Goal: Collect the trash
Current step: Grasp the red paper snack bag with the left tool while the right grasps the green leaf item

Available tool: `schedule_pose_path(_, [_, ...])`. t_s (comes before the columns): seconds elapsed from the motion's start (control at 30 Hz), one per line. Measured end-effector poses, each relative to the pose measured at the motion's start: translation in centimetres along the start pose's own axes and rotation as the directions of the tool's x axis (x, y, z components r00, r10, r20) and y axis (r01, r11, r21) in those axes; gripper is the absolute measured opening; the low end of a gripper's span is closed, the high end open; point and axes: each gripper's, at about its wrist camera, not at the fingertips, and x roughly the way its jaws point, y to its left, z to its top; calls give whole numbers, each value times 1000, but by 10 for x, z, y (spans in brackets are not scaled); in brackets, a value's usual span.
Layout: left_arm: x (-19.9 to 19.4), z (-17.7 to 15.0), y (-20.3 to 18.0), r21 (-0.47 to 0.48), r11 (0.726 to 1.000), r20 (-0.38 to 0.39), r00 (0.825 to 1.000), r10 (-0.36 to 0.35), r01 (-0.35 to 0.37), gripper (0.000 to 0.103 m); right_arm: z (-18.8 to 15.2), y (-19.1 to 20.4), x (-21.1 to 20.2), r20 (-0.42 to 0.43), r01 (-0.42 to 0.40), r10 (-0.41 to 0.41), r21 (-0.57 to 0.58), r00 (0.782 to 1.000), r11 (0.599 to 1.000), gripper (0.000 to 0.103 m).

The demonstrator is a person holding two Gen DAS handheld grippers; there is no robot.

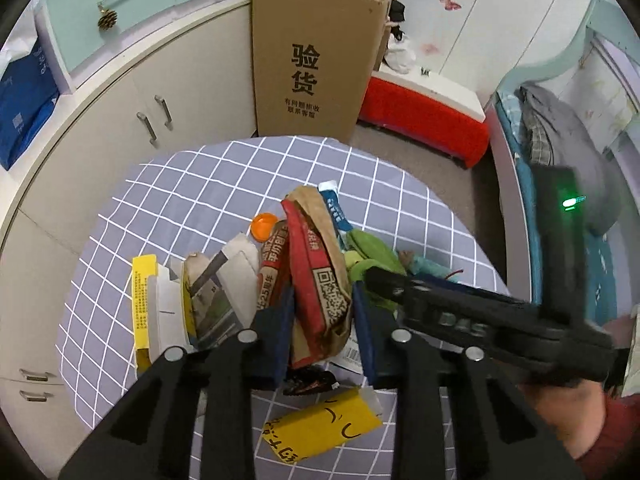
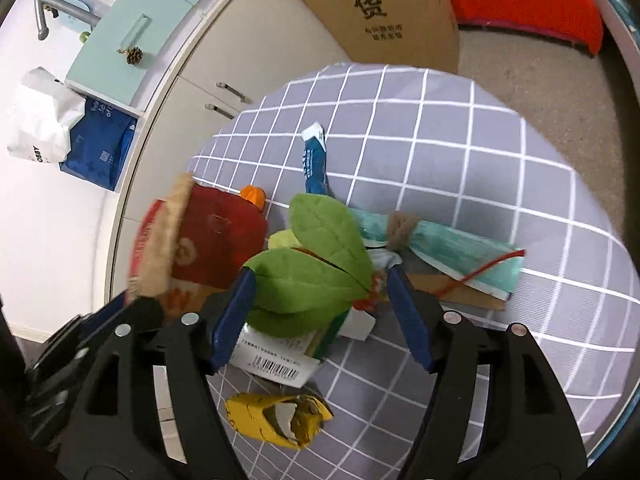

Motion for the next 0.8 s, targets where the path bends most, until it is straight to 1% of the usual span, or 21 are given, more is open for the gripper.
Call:
schedule_pose_path(0.03, [-2,0,0,-1,1000,7,1000,1,-1,27,0,0,2,-4,-8,8,-3,1000,1000,64])
schedule_pose_path(0.13, [-7,1,1,-7,1000,16,1000,-8,8,27,1,4,2,-1,-4,4,-40,1000,999,25])
schedule_pose_path(0.17, [-9,2,1,-9,1000,19,1000,-8,9,27,1,5,-1,4,-11,12,-51,1000,999,18])
schedule_pose_path(0.23, [-12,3,-1,-11,1000,29,1000,-9,9,27,1,6,-8,17,-17,18,-63,1000,998,10])
schedule_pose_path(0.37, [-26,6,-14,3,1000,62,998,-3,3,27,1,4,-30,63,-61,65,-65,996,996,8])
schedule_pose_path(0.53, [-43,14,-32,7,1000,104,994,-21,20,27,4,-8,-69,116,-133,137,-44,984,990,7])
schedule_pose_path(0.67, [-55,24,-63,37,998,139,989,-55,50,27,7,-27,-110,175,-188,186,-2,967,982,7])
schedule_pose_path(0.8, [-60,27,-104,78,993,155,983,-100,89,27,4,-60,-162,235,-225,212,31,948,974,7])
